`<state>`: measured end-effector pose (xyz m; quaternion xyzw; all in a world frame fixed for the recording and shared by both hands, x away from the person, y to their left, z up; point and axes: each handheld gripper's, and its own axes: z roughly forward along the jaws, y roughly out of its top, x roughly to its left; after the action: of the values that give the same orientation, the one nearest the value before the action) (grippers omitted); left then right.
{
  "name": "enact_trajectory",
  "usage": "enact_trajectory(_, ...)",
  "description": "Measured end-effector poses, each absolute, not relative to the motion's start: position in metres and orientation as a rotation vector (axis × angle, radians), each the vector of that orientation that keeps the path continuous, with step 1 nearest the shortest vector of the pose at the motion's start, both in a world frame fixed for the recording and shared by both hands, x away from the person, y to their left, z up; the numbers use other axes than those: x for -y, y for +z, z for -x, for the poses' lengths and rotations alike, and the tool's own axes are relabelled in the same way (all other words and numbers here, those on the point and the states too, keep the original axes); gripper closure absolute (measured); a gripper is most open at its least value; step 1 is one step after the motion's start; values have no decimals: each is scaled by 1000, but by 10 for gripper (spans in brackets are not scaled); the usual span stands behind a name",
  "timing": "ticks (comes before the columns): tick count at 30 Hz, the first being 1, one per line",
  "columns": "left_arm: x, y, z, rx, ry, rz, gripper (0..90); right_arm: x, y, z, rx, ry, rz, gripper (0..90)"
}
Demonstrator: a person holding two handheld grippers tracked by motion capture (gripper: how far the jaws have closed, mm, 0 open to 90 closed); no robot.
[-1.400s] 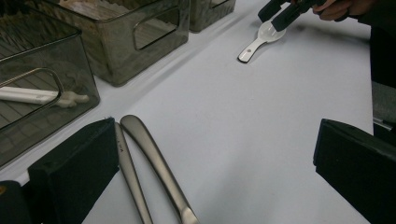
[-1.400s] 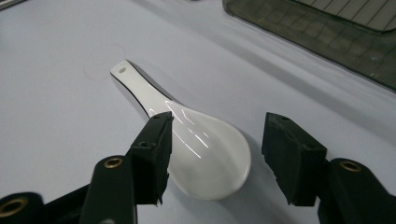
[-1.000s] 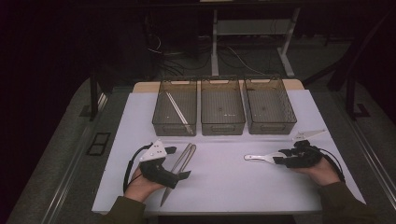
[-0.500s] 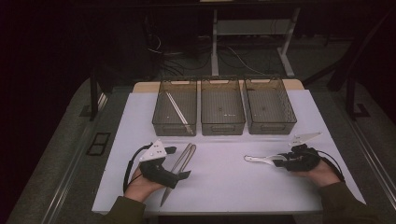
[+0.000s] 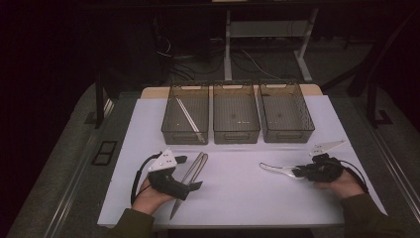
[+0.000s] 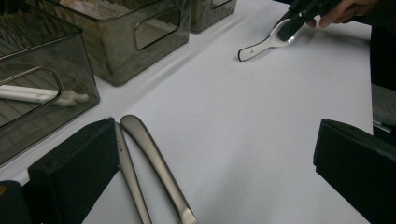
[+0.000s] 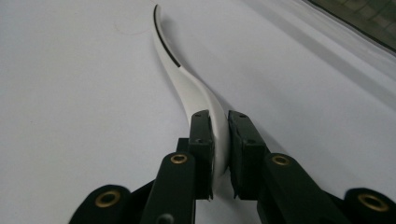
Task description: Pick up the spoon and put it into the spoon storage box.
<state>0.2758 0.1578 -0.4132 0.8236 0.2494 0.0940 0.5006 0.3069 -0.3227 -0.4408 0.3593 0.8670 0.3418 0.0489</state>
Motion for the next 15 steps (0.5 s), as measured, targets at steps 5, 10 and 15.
enact_trajectory(5,-158,-413,-276,-599,228,-1991,0,321,-439,-306,-2641,1023,-1101,812)
enact_trajectory(10,-159,-413,-276,-588,225,-1980,0,321,-437,-307,-2647,1012,-1109,814)
enact_trajectory(15,-159,-413,-276,-585,219,-1979,0,321,-429,-305,-2631,1038,-1092,817)
